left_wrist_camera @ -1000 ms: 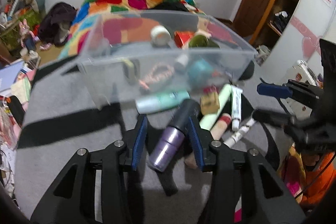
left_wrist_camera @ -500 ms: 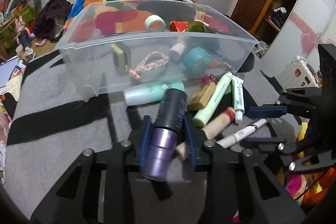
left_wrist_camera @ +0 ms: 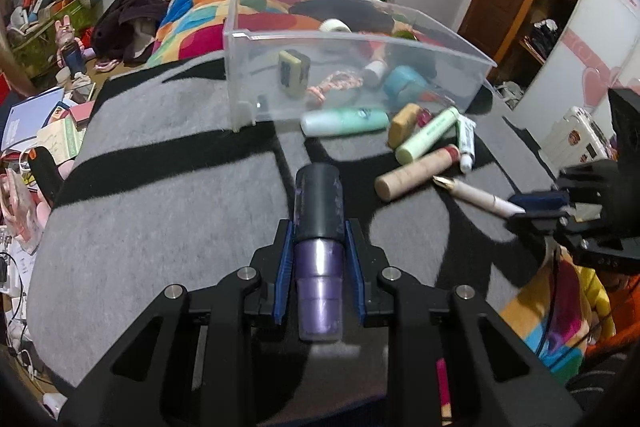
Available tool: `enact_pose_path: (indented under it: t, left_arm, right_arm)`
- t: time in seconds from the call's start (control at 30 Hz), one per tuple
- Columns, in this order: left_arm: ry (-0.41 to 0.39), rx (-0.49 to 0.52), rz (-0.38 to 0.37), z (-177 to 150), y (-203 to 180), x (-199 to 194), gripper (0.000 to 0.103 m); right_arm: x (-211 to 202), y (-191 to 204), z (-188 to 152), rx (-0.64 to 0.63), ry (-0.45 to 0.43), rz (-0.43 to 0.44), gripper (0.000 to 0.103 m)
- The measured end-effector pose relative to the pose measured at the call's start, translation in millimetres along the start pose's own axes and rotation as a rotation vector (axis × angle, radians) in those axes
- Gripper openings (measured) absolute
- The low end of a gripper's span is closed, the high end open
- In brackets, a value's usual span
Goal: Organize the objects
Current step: 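Carry the white pen in the right tool while the left carries the purple bottle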
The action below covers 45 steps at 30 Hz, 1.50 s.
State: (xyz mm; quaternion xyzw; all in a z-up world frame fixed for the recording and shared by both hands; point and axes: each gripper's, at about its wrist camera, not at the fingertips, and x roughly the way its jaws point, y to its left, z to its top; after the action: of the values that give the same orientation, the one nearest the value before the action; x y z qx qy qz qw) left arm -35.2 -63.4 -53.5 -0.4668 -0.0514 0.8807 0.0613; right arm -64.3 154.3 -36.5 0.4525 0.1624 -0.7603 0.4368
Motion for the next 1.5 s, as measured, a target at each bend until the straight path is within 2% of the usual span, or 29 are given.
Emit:
enact_pose_path:
  t: [0.13,0.2,0.3,0.5,0.73,0.9,1.0,1.13,1.23,1.5]
  left_arm:
    - [-0.017,-0.006,0.018,1,-4,3,0.026]
    - [-0.032,-0.018,0.026,2,-5,6,0.026]
    - [-0.057,-0.024,0.055,2,-7,7,0.025]
    - [-0.086,-0.058,0.035,5,-4,-2,0.025]
    - [-0.188,-0.073,0.020,33,-5,-29,0.025]
    - [-0.239,-0.068,0.030,61,-5,-37,0.025]
    - [-0.237,-0.079,0.027,78,-1,-32,0.025]
    - [-0.211,-0.078,0.060,99,3,-19,0.025]
    - [-0.191,-0.088,0.047,113,9,-11,0.025]
    - [-0.131,-0.099,0.028,136,16,12,0.025]
  right_arm:
    - [7,6,5,0.005,-0.020,-0.013,0.017]
    - [7,9,5,0.008,-0.028,-0.024,0.012]
    - [3,9,2,0.030,-0.039,-0.010,0.010]
    - [-18,8,5,0.062,-0.120,-0.004,0.010]
    - [-35,-7,34,0.120,-0.240,-0.031,0.010]
    - [-38,-22,62,0.161,-0.289,-0.074,0.010]
    - [-35,-34,79,0.187,-0.299,-0.091,0.010]
    - [-27,-45,103,0.204,-0.299,-0.100,0.010]
    - [-19,-51,118,0.207,-0.292,-0.104,0.010]
    - [6,-57,150,0.191,-0.227,-0.102,0.010]
